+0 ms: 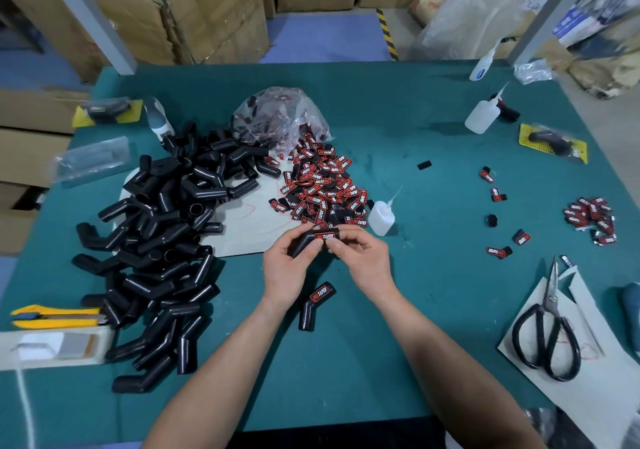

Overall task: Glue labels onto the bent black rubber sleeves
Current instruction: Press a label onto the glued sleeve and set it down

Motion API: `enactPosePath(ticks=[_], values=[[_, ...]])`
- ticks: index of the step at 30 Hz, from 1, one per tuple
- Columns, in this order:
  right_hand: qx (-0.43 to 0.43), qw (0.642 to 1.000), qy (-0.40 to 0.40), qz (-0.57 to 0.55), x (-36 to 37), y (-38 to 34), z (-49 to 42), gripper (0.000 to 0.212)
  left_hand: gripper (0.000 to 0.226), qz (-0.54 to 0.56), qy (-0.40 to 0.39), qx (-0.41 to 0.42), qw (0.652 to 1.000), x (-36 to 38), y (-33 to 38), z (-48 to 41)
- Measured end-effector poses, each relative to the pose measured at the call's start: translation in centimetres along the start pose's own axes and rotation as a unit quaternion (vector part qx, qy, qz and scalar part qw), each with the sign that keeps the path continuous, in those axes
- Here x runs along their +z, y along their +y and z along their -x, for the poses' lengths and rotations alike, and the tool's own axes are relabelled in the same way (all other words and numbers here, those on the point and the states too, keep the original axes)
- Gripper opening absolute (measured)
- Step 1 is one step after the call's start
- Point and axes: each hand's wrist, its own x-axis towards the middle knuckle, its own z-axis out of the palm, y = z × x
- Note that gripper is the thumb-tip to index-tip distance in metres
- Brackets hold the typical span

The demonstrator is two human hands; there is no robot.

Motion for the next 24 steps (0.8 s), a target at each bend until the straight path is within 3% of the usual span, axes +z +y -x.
enactPosePath(ticks=[5,10,14,18,24], values=[[-0.036,0.998,-0.044,0.028,-0.33,-0.46,-0.02,0.028,0.035,-0.002,0.002,-0.004,1.0,-0.01,-0.15,0.17],[-0.067,0.995,-0.054,0.05,-0.49,-0.74,0.02,0.021,0.043,-0.009,-0.007,0.011,1.0,-0.11,0.15,0.27],[-0.075,0.995,-0.059,0.036,-0.48,-0.6,0.17,0.027,0.048,-0.006,-0.007,0.013,1.0,-0.08,0.17,0.31],[-0.08,0.992,-0.074,0.058,-0.42,-0.31,0.07,0.008,0.043,-0.012,-0.014,0.013,1.0,-0.02,0.24,0.36],[-0.089,0.992,-0.067,0.05,-0.26,-0.3,0.18,0.011,0.037,-0.011,-0.032,0.012,0.999,0.12,0.43,0.54]])
